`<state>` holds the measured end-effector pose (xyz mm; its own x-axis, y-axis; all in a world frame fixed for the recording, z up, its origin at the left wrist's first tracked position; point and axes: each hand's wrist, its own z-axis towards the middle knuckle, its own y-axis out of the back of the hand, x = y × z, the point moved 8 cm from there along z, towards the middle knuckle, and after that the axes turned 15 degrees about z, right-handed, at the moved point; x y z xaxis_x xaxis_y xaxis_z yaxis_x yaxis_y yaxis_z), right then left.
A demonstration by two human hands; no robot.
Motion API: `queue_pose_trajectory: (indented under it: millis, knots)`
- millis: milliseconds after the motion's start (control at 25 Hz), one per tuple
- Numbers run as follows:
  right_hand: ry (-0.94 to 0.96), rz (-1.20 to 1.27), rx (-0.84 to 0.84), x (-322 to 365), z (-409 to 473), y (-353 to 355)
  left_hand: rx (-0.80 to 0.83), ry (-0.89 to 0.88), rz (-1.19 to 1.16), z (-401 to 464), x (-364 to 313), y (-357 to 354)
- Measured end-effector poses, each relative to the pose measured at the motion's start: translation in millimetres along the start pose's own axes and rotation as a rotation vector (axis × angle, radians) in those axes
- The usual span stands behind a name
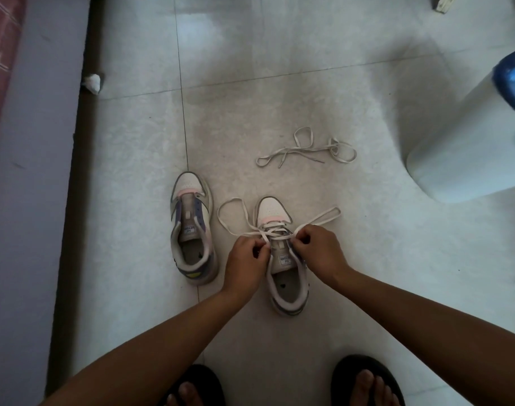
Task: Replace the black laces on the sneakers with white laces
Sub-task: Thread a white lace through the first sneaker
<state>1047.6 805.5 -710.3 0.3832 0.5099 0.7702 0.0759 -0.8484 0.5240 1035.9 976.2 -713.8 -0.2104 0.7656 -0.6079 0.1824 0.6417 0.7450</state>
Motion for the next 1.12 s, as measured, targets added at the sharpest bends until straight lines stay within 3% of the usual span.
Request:
queue_pose_trajectory:
  millis: [120, 360, 480, 560, 640, 760, 1120]
  knots:
    - [0.059, -0.145, 0.070, 12.7, -3.7, -5.1, 0.030, -0.025, 0.091, -13.5, -5.5, -5.5]
    - [0.127, -0.797, 0.376, 20.7, -19.1, -41.5, 0.057, -0.033, 0.104, -8.7, -5.7, -8.2]
    - [0.177, -0.767, 0.271, 25.8, -21.8, -32.6, 0.047, -0.021, 0.037, -4.9, 1.4, -6.0]
    - [0.328, -0.728, 0.188, 35.3, -25.2, -22.6, 0.044, -0.030, 0.011, -2.5, 4.6, -6.5]
    - [0.477, -0.688, 0.213, 40.0, -30.7, -21.1, 0.042, -0.039, 0.001, -0.5, 6.1, -8.3]
    - [0.423, -0.774, 0.343, 35.6, -31.4, -36.4, 0.041, -0.041, 0.000, 0.8, 8.1, -9.1]
    - [0.380, -0.939, 0.367, 35.7, -17.0, -51.0, 0.130, -0.028, -0.113, 4.0, 14.3, -15.1]
